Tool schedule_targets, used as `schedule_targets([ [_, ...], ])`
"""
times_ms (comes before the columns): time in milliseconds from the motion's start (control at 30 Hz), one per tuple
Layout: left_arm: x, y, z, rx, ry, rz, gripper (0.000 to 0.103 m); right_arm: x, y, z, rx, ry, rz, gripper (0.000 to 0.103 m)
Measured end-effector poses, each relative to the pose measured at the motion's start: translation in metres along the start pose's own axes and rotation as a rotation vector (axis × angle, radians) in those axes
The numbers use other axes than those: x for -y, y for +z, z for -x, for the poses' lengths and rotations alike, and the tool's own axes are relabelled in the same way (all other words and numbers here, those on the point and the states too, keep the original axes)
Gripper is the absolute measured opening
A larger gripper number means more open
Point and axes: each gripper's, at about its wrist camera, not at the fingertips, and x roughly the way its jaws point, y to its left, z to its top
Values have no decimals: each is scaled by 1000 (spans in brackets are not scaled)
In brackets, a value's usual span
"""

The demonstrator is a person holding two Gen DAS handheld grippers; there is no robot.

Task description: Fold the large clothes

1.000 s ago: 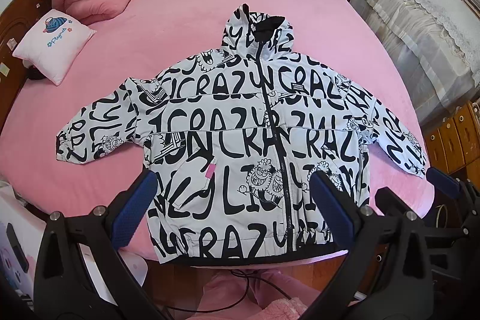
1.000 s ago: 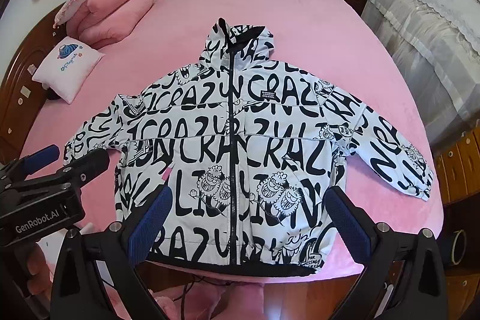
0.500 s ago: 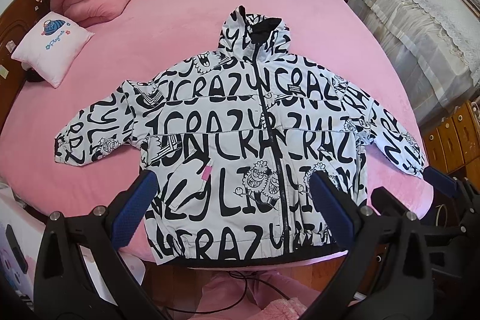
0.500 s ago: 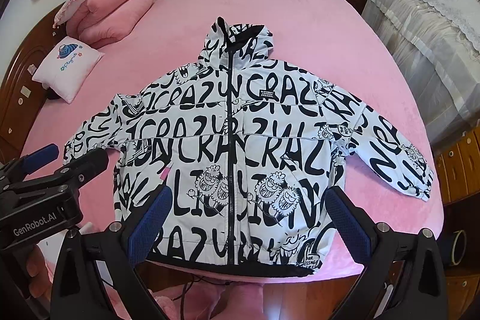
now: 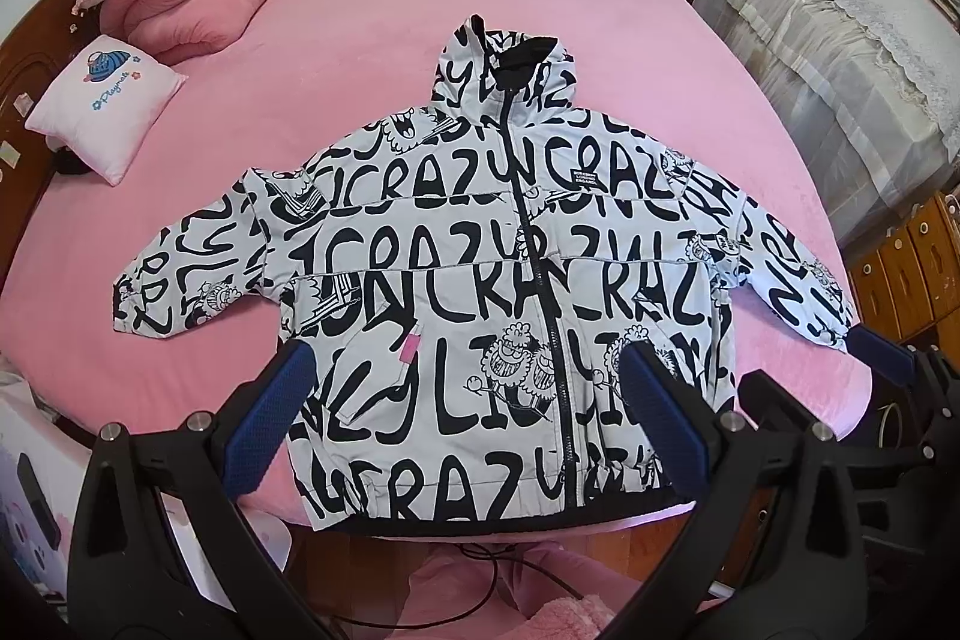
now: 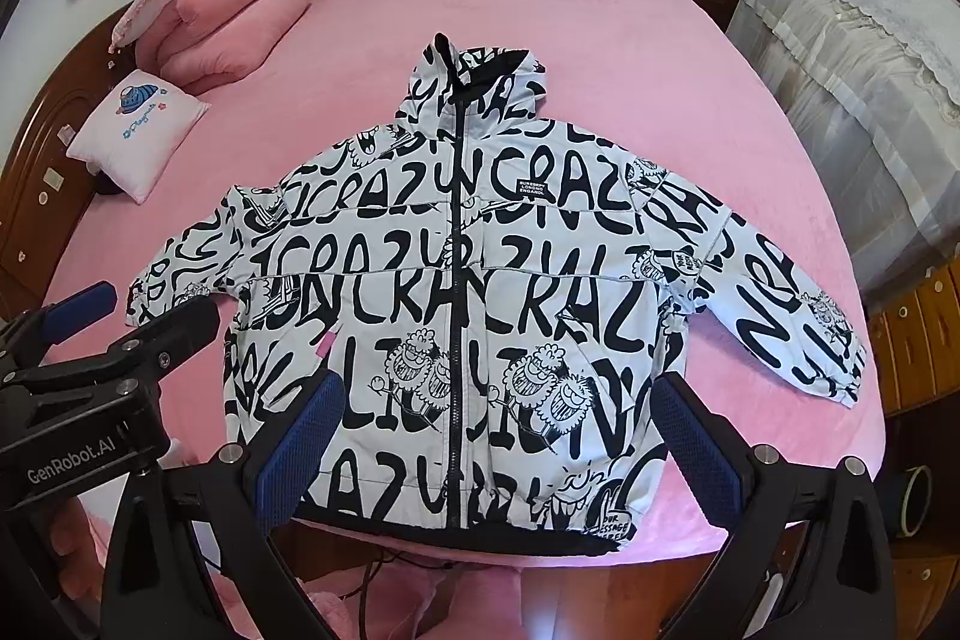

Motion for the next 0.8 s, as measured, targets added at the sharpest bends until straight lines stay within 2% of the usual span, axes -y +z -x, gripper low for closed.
schedule_targets([
  [400,5,4,5,9,17,26,96,12,-1,2,2,9,26,103],
  [800,12,-21,29,78,96,105,96,23,-1,3,4,56,89,103],
])
